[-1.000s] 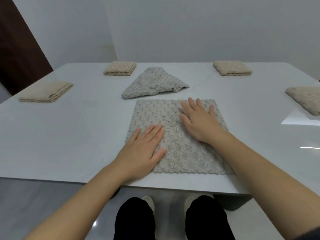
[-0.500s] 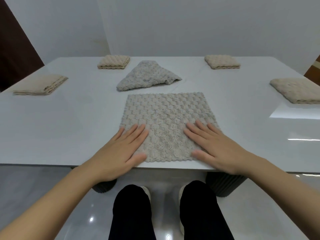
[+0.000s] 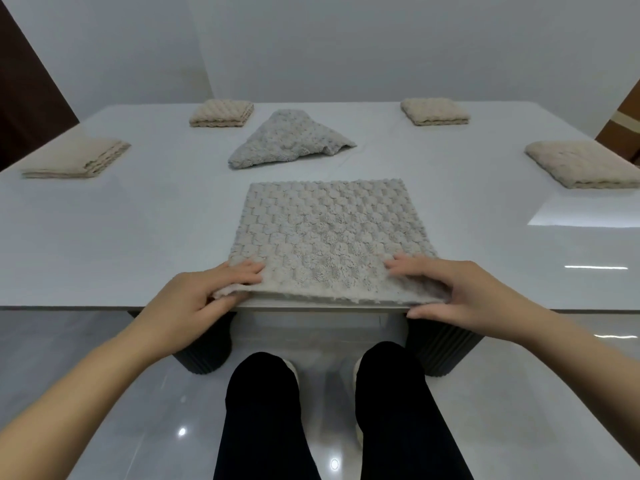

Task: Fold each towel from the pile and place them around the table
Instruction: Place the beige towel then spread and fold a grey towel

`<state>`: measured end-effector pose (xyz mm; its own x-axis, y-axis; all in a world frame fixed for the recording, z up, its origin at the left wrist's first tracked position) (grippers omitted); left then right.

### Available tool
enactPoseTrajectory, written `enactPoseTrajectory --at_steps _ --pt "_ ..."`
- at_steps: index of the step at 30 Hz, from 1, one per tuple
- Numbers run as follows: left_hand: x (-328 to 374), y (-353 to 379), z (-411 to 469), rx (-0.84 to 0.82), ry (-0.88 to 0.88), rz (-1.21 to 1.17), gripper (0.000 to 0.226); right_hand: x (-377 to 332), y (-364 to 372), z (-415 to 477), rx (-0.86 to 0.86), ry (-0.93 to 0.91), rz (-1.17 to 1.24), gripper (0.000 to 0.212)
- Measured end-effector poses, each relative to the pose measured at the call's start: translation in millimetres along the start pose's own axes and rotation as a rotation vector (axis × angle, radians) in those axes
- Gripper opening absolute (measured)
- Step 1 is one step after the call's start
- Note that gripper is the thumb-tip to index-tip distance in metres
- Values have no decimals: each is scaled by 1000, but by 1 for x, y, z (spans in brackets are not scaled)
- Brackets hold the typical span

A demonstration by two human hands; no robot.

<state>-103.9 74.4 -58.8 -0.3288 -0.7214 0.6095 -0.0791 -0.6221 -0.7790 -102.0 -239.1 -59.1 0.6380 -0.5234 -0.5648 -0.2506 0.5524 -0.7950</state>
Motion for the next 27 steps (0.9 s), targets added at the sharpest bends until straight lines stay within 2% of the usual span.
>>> enactPoseTrajectory --at_steps 2,5,8,10,17,27 --pt "-5 -7 1 68 -122 -81 25 3 -8 0 79 56 98 30" --pt "-10 -15 10 107 -234 -129 11 14 -21 3 191 184 187 15" --pt "-12 -24 26 122 -297 -168 44 23 -34 14 305 244 235 11" --pt "-13 -30 41 160 -346 -152 44 32 -42 25 366 290 256 6" --pt "-12 -42 100 309 -451 -10 25 76 -62 69 539 475 227 14" --pt "-38 -33 159 409 -559 103 21 116 -73 129 528 578 -47 18"
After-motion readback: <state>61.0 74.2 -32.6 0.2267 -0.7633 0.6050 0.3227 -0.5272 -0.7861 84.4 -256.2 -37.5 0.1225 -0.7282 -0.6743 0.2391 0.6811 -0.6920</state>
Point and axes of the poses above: each hand's wrist, its own z-axis towards the middle knuckle, its own y-axis out of the palm, x = y × z, the point moved 8 cm from there along z, towards the middle knuckle, and after that the axes turned 7 degrees about -y, right-handed, at the moved point
